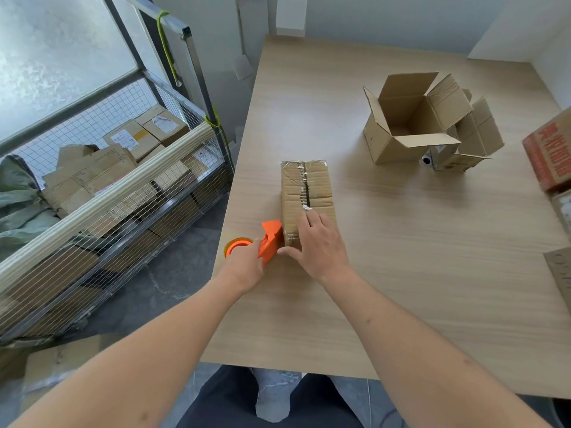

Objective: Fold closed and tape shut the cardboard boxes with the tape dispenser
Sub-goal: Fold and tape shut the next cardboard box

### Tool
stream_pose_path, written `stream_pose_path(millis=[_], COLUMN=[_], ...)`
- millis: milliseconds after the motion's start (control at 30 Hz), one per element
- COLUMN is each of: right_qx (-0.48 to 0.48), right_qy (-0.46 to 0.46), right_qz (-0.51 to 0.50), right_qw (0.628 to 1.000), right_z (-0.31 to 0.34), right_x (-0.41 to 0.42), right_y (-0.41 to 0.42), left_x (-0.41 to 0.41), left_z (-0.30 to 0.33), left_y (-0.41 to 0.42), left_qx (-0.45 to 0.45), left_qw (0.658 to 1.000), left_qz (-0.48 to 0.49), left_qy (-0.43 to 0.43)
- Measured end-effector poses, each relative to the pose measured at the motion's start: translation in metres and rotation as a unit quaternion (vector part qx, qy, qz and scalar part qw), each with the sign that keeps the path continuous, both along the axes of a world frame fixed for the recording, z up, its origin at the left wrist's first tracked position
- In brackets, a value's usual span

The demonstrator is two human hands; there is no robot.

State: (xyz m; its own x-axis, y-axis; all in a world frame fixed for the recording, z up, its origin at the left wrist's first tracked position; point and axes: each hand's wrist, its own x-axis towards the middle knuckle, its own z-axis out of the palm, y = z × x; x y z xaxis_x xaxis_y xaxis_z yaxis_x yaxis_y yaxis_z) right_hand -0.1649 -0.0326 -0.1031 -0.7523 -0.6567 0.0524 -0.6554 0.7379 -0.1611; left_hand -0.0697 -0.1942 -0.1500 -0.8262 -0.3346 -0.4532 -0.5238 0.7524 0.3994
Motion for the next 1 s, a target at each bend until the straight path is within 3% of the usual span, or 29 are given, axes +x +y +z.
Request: stream_pose_path(millis=[233,567,733,867,1000], right_qx=[-0.093,-0.154,-0.159,-0.157,-0.173], right_qy=[0.037,0.114,0.146,0.148,0.094], right_qz=[0.049,0.04,0.035,0.043,0.068], right_qw=[0.994,0.981,0.976,0.976,0.978], right_z=[-0.002,0.0,-0.003,-0.004,-0.006], right_x=[0.005,0.009,0.015,0.023,0.019], right_y=[0.04,0.07,0.091,0.114,0.128], left_x=[0.002,-0.007,-0.012,-0.012,-0.012], left_z=[-0.006,0.039,0.051,0.054,0.053], left_y=[0.022,0.041,0.058,0.078,0.099], left_qx=[-0.056,-0.202,-0.054,-0.008,0.007], left_qw=[0.998,0.973,0.972,0.941,0.926], left_qz=[0.004,0.019,-0.048,-0.183,-0.209], left_qy=[0.007,0.112,0.224,0.284,0.313])
